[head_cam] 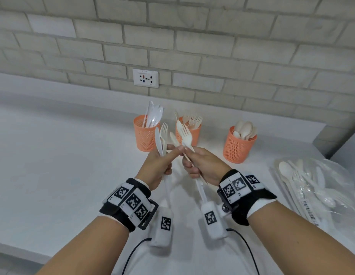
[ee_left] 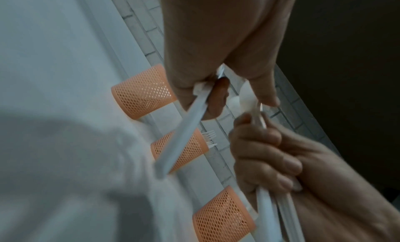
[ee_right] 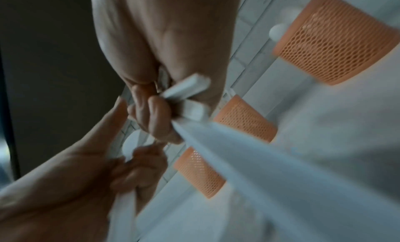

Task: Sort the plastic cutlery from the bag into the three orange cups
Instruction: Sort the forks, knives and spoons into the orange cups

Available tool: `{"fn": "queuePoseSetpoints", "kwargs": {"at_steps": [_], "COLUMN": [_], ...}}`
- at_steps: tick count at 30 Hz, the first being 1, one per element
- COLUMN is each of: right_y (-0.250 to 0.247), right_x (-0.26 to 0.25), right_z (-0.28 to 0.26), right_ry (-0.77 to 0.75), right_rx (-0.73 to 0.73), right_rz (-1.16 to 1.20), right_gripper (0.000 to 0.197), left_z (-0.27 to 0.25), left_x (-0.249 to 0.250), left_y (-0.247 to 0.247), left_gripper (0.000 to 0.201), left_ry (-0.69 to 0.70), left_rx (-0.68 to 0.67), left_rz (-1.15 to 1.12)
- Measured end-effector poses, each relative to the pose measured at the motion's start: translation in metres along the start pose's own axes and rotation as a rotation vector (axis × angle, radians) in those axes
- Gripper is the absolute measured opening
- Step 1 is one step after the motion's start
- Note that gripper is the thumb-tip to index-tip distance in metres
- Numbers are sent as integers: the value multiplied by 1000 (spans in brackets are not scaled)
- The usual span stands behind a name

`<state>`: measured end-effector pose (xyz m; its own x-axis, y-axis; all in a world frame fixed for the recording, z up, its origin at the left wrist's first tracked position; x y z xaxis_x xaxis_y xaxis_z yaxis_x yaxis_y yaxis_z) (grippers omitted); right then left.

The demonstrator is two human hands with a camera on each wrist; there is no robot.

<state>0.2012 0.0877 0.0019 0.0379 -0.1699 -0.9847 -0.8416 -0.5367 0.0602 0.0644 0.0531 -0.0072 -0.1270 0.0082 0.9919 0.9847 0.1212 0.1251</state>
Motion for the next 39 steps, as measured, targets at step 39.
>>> {"fn": "queuePoseSetpoints", "kwargs": {"at_steps": [39], "right_y": [59], "right_x": [-62], "right_z": [66], "right_ry": [-475], "right_rx": [517], "right_rz": [-681], "right_gripper": [19], "left_z": [41], "left_x": [8], "left_y": [-20], "left_gripper": [22], "left_ry": [436], "left_rx": [387], "left_rz": [654]}}
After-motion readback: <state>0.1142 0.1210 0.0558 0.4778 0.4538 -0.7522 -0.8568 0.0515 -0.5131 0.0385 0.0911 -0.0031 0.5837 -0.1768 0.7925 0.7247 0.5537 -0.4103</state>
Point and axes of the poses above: each hand's wrist, its own z-axis towards the middle knuckle, its own y-axis out of the palm, x = y × z, the point moved 1 cm from there along z, towards the middle knuckle, and after that the axes turned 3 degrees about x, right-handed, at the moved point
